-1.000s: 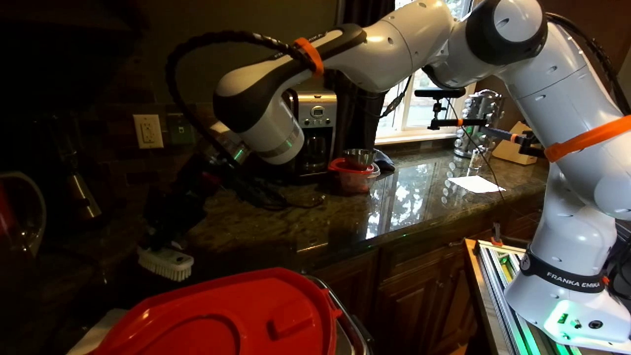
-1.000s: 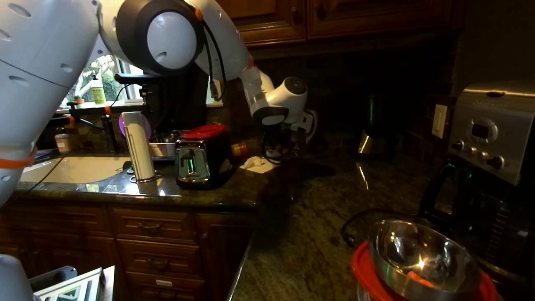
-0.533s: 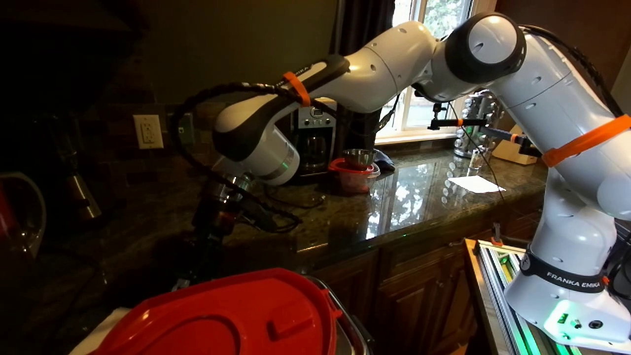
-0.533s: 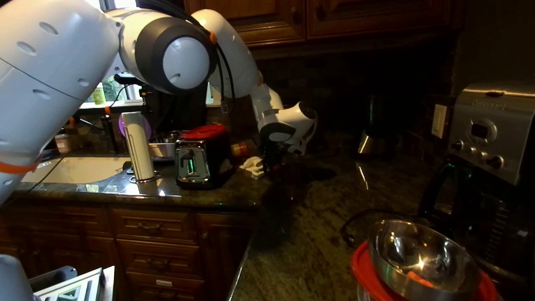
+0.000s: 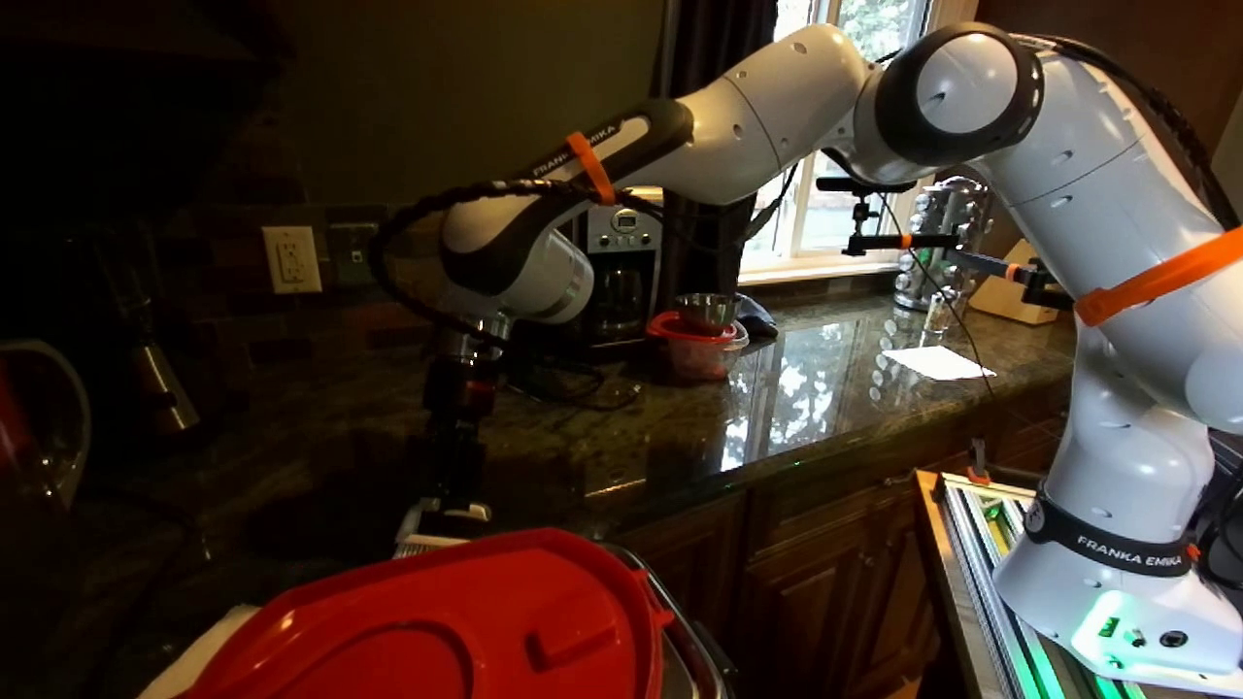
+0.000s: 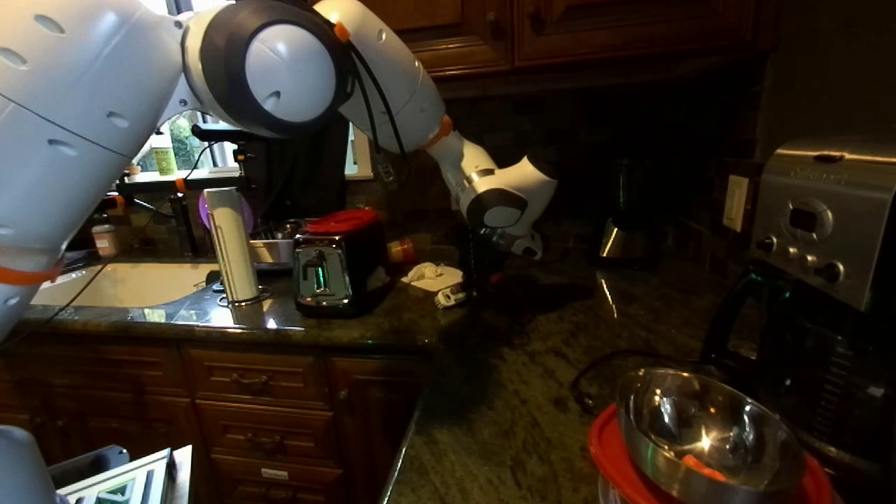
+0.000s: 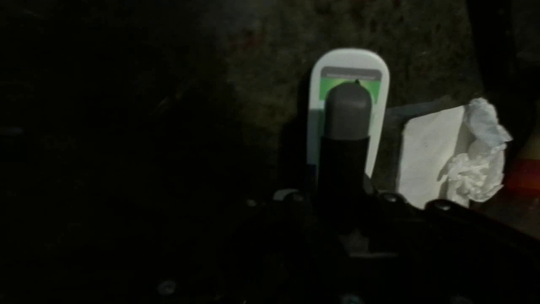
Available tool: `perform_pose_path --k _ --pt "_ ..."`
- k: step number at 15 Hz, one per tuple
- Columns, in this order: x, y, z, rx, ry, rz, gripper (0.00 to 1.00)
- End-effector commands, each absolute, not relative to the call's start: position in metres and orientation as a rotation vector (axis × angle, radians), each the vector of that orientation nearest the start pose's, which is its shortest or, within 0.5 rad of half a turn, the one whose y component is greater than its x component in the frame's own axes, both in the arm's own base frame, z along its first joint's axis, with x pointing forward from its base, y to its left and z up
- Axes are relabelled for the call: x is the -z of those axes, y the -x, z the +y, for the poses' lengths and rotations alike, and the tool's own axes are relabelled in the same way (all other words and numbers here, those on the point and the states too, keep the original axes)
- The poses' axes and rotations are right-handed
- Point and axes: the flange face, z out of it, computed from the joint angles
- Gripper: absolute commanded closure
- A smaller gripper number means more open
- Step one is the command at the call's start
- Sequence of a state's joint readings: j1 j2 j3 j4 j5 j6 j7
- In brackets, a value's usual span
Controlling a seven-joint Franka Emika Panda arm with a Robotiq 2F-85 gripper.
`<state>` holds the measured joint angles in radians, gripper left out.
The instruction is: Pick up the brush and clean part of the kitchen unit base top
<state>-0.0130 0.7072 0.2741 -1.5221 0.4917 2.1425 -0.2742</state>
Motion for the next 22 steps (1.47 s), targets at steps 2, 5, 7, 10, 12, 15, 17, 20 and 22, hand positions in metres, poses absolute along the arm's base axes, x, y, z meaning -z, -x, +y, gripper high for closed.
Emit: perform_pose_path --k 2,5,7,10,12,15,17,20,22 --pt "-0.281 -0.69 0.133 0.059 2.697 -0.197 0.94" --pt "-0.301 -0.69 0.121 0.154 2.777 -0.197 0.94" --pt "-0.31 -0.688 0.115 0.177 2.859 -0.197 0.94" --pt "-0.32 -0.684 0.121 0.174 2.873 -0.193 0.94" --pt "-0.329 -0.682 0.134 0.203 2.828 -0.139 0.94" --pt "-0.339 -0.681 0.158 0.299 2.881 -0.146 0.94" --pt "-0.339 -0.681 0.173 0.34 2.93 -0.151 0.94" --pt "-0.33 -0.676 0.192 0.292 3.023 -0.161 0.45" --pt "-0.324 -0.674 0.2 0.272 3.07 -0.163 0.31"
